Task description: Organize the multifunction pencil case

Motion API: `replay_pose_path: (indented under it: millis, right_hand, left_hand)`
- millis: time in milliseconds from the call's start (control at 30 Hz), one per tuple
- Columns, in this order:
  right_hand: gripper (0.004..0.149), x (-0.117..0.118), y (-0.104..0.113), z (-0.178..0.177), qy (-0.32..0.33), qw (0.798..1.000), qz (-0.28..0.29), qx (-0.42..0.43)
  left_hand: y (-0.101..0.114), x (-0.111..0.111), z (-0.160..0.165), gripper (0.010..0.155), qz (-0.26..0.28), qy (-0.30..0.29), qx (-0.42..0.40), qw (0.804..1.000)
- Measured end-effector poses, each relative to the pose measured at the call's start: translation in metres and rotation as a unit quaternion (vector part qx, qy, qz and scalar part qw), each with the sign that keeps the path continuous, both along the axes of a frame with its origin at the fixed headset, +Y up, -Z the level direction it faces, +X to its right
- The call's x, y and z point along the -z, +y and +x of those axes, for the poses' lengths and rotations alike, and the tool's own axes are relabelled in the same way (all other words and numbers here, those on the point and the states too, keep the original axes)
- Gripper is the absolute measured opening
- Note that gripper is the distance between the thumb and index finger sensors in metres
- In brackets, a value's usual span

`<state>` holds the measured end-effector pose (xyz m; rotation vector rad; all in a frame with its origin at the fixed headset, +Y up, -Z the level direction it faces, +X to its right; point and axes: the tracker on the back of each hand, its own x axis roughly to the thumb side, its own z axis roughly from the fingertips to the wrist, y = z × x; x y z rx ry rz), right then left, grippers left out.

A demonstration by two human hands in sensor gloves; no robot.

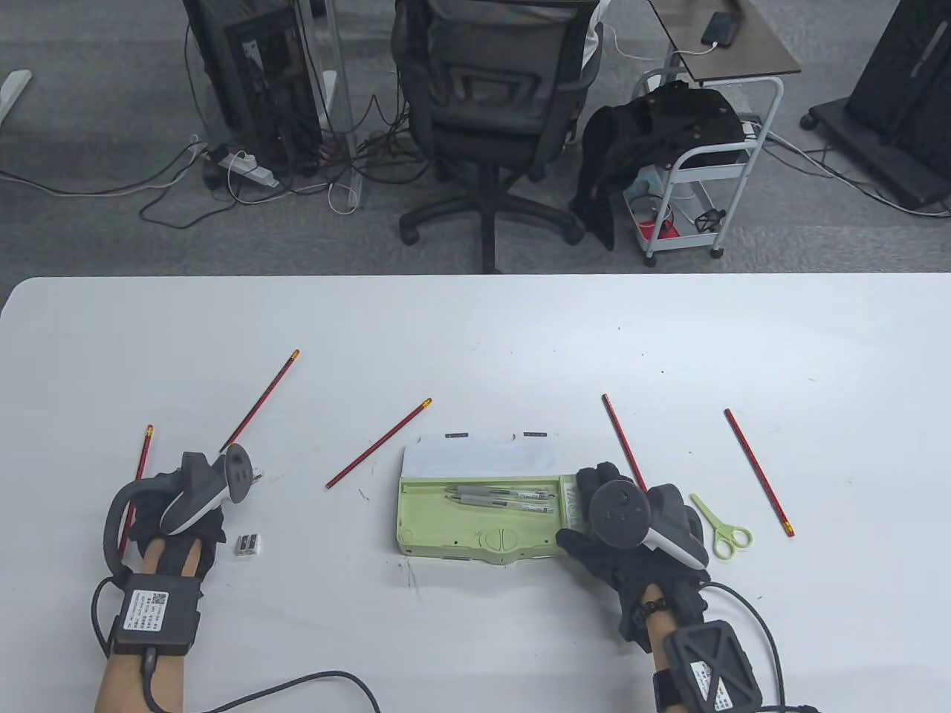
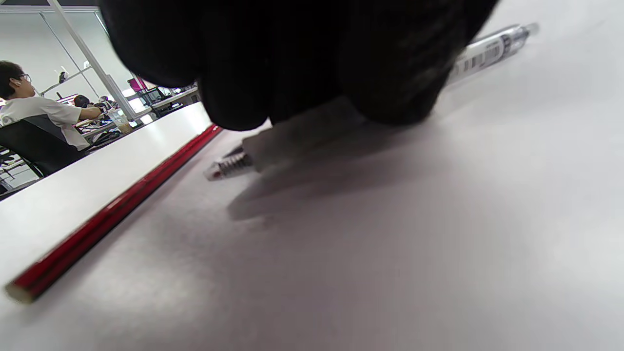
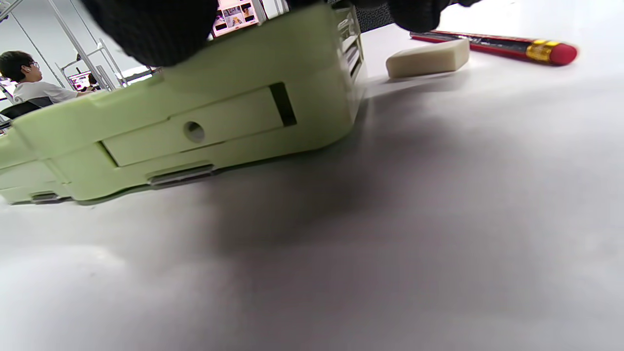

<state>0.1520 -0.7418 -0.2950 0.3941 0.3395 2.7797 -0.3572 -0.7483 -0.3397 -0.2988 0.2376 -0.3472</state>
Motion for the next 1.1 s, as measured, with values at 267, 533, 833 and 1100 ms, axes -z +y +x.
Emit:
replay_pose_path:
  millis: [267, 533, 833, 1100]
  right_hand:
    - [0.089, 0.0, 0.0, -0.001, 0.0, 1.0, 0.002, -0.001]
    - [0.088, 0.0, 0.0, -0.001, 0.0, 1.0, -0.003, -0.003]
    - [0.088, 0.0, 0.001, -0.002, 0.0, 1.0, -0.006, -0.003]
    - [0.088, 0.0, 0.0, -0.002, 0.0, 1.0, -0.007, 0.002]
  left_hand:
    - [0.005, -0.002, -0.003, 0.047, 0.002, 0.009, -0.037, 0.999]
    - [0.045, -0.006, 0.029, 0.048, 0.059, -0.032, -0.082, 0.994]
    - [0.085, -0.023, 0.098, 0.047, 0.105, -0.129, -0.127, 0.978]
    - [0.095, -0.033, 0.156, 0.046, 0.111, -0.195, -0.147, 0.963]
